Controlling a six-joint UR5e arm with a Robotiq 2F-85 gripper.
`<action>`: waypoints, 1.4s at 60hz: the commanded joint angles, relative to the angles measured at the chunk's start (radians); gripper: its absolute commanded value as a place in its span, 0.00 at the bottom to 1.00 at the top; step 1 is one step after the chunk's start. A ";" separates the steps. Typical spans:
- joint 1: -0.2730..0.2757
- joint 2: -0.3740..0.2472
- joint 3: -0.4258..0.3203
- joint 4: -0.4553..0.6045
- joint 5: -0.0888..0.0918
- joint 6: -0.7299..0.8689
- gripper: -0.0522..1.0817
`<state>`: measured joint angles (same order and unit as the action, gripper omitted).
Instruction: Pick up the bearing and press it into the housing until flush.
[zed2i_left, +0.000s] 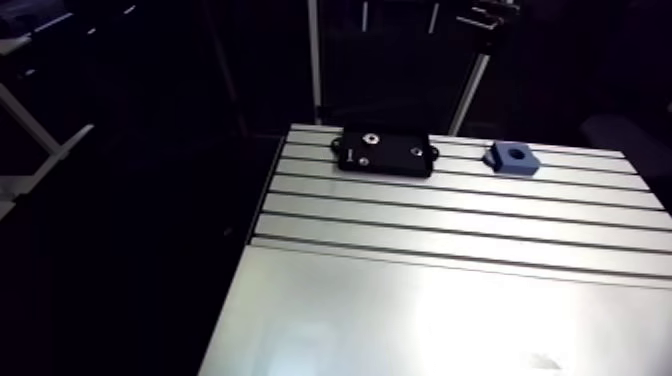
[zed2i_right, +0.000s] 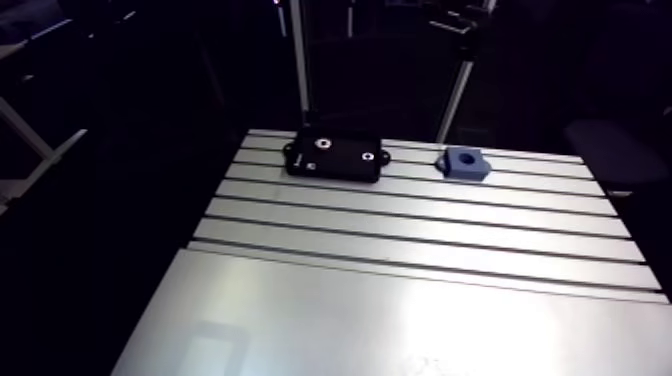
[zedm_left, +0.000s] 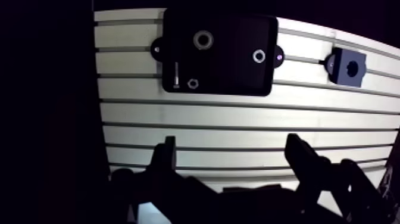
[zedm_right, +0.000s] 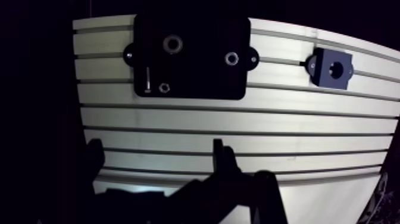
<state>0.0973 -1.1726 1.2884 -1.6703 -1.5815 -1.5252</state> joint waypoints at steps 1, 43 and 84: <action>0.013 0.113 0.045 -0.145 0.001 0.012 0.05; 0.006 0.196 0.109 -0.282 0.007 0.009 0.05; 0.004 0.285 0.064 -0.311 0.007 0.006 0.09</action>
<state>0.1013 -0.9011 1.3545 -1.9744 -1.5754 -1.5176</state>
